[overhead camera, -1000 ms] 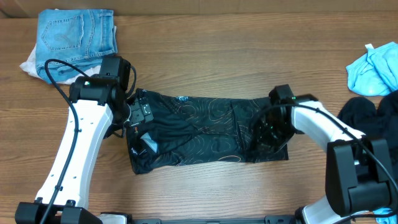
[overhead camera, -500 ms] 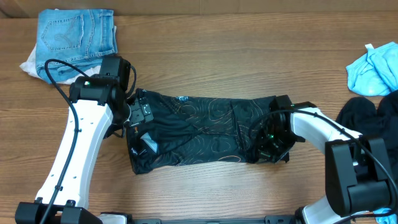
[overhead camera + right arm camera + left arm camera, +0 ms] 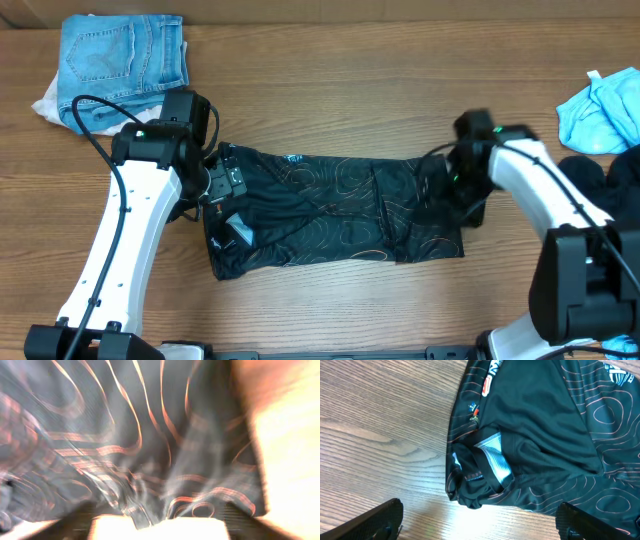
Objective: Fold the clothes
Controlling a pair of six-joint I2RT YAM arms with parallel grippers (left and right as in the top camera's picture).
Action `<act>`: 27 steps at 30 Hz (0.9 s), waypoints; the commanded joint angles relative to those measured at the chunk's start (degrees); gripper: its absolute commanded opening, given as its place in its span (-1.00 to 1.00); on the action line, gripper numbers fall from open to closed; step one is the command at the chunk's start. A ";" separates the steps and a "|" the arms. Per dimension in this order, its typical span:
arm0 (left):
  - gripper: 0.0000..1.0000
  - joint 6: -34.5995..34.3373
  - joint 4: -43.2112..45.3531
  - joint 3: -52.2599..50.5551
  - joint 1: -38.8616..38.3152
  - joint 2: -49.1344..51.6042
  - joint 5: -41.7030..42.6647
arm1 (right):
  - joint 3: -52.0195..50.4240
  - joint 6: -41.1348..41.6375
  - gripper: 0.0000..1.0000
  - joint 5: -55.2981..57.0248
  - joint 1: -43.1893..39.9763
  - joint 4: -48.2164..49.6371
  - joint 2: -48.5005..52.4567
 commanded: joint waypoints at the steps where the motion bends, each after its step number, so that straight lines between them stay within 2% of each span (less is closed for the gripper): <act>1: 1.00 1.11 -0.20 0.13 -0.22 -0.02 0.48 | 3.17 -2.80 0.96 2.10 -3.56 0.94 -0.92; 9: 1.00 1.11 -0.15 0.13 -0.22 -0.02 0.48 | -0.48 -11.32 1.00 1.46 -11.80 9.53 -0.76; 14: 1.00 1.11 -0.15 0.13 -0.22 -0.02 0.48 | -4.31 -16.52 1.00 -5.62 -14.67 16.09 -0.76; 17: 1.00 1.14 -0.26 0.13 -0.22 -0.02 0.48 | -6.16 -16.55 0.95 -6.60 -15.80 18.75 -0.76; 20: 1.00 1.22 -0.74 0.13 -0.22 -0.02 0.48 | -8.26 -20.04 0.75 -10.67 -16.57 20.72 -0.76; 23: 1.00 1.55 -0.59 0.13 -0.22 -0.02 0.46 | -9.75 -26.29 0.76 -17.84 -16.98 21.11 -0.76; 27: 1.00 1.55 -0.66 0.13 -0.22 -0.02 0.46 | -11.93 -27.26 0.78 -18.82 -17.03 22.67 -0.72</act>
